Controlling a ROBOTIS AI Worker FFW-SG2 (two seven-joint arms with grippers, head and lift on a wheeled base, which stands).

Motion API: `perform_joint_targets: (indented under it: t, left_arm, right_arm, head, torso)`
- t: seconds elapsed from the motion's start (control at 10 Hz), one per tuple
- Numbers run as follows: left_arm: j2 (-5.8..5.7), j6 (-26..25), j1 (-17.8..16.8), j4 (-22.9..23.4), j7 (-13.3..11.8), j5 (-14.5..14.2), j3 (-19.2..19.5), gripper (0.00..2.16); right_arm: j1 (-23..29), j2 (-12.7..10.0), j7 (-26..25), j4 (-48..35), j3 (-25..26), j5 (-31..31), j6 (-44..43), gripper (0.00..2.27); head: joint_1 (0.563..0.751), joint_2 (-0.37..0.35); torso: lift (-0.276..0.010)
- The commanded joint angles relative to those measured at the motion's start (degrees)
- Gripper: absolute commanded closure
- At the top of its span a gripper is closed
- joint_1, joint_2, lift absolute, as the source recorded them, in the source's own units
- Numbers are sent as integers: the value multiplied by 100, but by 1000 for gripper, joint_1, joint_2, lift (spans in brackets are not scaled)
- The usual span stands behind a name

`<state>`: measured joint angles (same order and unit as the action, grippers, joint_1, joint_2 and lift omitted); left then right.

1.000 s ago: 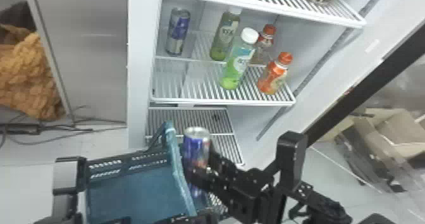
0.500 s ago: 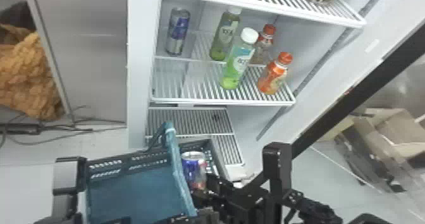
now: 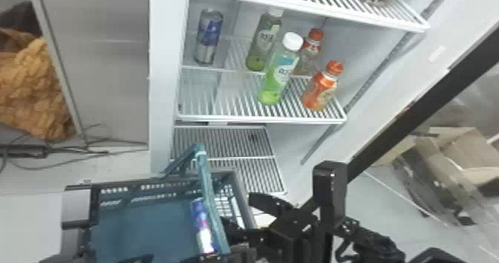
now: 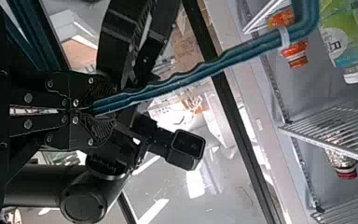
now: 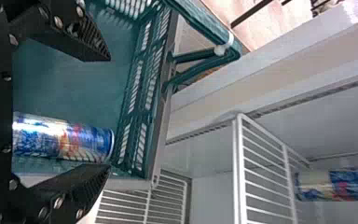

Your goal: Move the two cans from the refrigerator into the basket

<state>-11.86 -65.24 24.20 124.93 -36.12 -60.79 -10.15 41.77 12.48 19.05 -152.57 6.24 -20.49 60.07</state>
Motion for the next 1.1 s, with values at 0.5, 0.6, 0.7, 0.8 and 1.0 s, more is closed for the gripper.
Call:
perform_joint_targets:
  t: [0.5,0.6,0.7,0.8,1.0]
  left_arm:
    - [0,-14,-1,2,8,81,55,1219]
    - [9,-14,-1,2,8,81,55,1219]
    - [9,0,-1,-40,8,81,55,1219]
    - [9,28,-1,-55,8,92,55,1219]
    - [9,28,-15,-55,8,115,33,1219]
  right_arm:
    - [322,-44,-199,-402,118,107,-1521,117]
    - [364,-44,-305,-416,118,84,-1858,99]
    - [350,-53,-331,-303,118,72,-2224,82]
    - [266,-53,-331,-64,96,38,-2758,81]
    - [-86,-44,-331,807,-76,4,-4263,78]
  head:
    - [695,-350]
    - [695,-350]
    - [695,-350]
    - [695,-350]
    - [695,-350]
  torso:
    - [-276]
    - [-276]
    - [-276]
    - [-276]
    - [-276]
